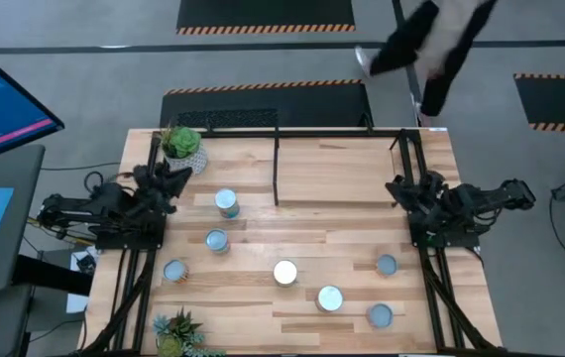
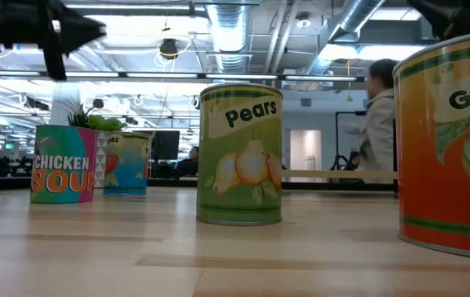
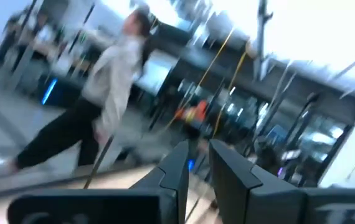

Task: Pick and place cans onto a shelf
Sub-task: Put the canned pears on the shelf

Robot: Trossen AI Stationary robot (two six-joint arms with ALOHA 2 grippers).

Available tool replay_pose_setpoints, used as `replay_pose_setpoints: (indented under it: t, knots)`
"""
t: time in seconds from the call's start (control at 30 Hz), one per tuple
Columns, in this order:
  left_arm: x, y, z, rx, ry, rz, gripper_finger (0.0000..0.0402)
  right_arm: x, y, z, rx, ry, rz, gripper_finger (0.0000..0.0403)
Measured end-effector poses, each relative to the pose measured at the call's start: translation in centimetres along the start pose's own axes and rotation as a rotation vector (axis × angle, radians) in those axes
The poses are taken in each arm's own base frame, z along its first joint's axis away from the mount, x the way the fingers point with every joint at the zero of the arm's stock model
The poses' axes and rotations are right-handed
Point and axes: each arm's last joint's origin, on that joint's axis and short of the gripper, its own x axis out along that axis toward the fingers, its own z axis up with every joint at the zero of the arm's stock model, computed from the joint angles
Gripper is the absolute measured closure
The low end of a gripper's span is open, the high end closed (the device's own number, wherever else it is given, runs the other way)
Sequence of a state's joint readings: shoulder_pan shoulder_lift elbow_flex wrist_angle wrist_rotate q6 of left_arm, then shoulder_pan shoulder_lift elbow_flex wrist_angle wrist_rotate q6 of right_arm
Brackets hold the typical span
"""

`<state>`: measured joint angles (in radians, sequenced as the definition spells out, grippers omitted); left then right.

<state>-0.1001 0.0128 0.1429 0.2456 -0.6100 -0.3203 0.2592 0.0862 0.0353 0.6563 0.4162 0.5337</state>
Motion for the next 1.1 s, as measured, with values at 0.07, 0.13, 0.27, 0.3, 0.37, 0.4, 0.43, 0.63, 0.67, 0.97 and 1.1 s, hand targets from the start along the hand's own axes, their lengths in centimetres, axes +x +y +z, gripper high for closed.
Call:
replay_pose_setpoints:
  t: [0.07,0.13,0.27,0.3,0.37,0.4,0.43,0.63,0.67,0.97,1.1]
  knots:
    - [0.0,-0.2,0.5,-0.009,-0.040,-0.018,0.0349,0.8,0.8,0.7,-0.040,0.000,0.003,0.0370]
    - [0.0,-0.2,0.6,-0.036,-0.043,-0.034,0.0349,2.0,1.8,1.3,-0.094,0.016,0.004,0.0370]
    - [0.0,-0.2,0.1,-0.080,0.031,-0.037,0.0349,5.7,4.4,2.1,-0.249,0.078,0.043,0.0370]
    - [0.0,-0.1,0.0,-0.084,0.058,-0.027,0.0349,6.8,5.1,2.3,-0.308,0.087,0.058,0.0370]
    - [0.0,-0.1,-0.3,-0.081,0.114,-0.005,0.0349,9.1,6.7,2.8,-0.443,0.118,0.075,0.0370]
    - [0.0,0.0,-0.4,-0.074,0.138,0.007,0.0349,10.3,7.4,3.1,-0.511,0.149,0.068,0.0370]
    - [0.1,0.0,-0.6,-0.063,0.165,0.019,0.0349,11.3,8.1,3.2,-0.571,0.199,0.054,0.0370]
    - [0.2,0.3,-1.8,-0.016,0.309,0.091,0.0349,16.0,9.3,3.7,-0.732,0.597,-0.233,0.0370]
    - [0.2,0.3,-2.0,-0.013,0.329,0.104,0.0349,16.4,9.2,3.8,-0.739,0.658,-0.288,0.0370]
    - [0.6,0.4,-3.0,0.039,0.409,0.145,0.0349,18.4,7.0,3.2,-0.721,0.878,-0.556,0.0370]
    - [0.7,0.4,-3.3,0.067,0.424,0.151,0.0349,18.3,6.0,2.2,-0.676,0.945,-0.646,0.0370]
